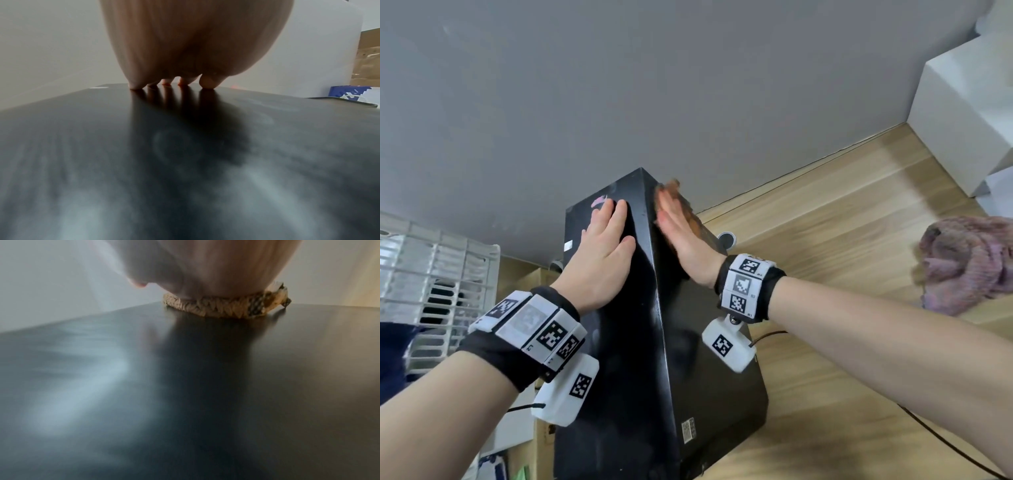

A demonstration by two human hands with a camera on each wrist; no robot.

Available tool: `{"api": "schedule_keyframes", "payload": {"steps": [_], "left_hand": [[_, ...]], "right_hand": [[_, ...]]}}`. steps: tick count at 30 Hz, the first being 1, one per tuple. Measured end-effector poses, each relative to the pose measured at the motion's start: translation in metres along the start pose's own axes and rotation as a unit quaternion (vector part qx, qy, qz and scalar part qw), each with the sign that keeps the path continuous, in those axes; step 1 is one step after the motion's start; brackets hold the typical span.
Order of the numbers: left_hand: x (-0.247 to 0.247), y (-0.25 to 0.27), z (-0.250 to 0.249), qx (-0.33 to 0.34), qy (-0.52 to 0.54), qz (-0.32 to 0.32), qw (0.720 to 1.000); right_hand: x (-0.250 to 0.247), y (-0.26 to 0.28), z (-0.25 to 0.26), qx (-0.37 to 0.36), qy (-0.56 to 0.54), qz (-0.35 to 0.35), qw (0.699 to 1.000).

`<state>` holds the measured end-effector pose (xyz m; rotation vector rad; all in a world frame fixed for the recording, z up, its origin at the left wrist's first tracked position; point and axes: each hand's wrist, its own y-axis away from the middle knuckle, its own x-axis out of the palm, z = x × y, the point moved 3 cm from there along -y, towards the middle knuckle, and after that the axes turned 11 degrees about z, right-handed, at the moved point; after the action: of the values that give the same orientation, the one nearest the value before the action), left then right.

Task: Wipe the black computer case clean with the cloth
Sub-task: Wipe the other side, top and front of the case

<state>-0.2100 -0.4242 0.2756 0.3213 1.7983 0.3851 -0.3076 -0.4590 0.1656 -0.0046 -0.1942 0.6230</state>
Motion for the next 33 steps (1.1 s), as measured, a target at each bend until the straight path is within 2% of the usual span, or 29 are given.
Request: {"api": "schedule_keyframes", "payload": {"steps": [2,7,12,15,17,20,23,26,30,33], "left_hand": [[0.0,-0.001,0.001,0.017,-0.005,0.0,1.0],[0.002,-0.002,0.001,-0.004,-0.008,0.001,1.0],[0.002,-0.002,0.001,-0.008,-0.003,0.003,1.0],[0.002,-0.002,0.001,-0.013,-0.01,0.006,1.0],[0.003,-0.003,0.002,-0.013,-0.013,0.008,1.0],[0.002,-0.002,0.001,-0.015,-0.009,0.013,1.0],[0.002,-0.001,0.001,-0.015,-0.005,0.015,1.0],[0.002,-0.002,0.002,-0.017,-0.008,0.018,1.0],[0.002,-0.002,0.001,-0.016,-0.007,0.018,1.0],[0.001,-0.001,-0.001,-0.016,-0.011,0.016,1.0]], "right_hand": [[0.007,-0.002,0.014,-0.028,0.042,0.031,0.998],[0.002,-0.008,0.002,-0.066,0.09,0.022,0.994],[-0.026,-0.028,-0.019,0.045,0.099,0.023,0.994],[-0.042,-0.014,-0.053,0.134,0.049,0.002,0.99],[-0.042,0.0,-0.085,0.208,0.02,0.0,0.978],[-0.04,0.022,-0.131,0.307,-0.056,-0.047,0.949],[-0.032,0.04,-0.164,0.315,-0.123,-0.057,0.939],[-0.028,0.049,-0.173,0.311,-0.186,-0.067,0.93],[-0.026,0.054,-0.181,0.339,-0.202,-0.064,0.917],[-0.023,0.053,-0.201,0.336,-0.276,-0.079,0.897]]}}
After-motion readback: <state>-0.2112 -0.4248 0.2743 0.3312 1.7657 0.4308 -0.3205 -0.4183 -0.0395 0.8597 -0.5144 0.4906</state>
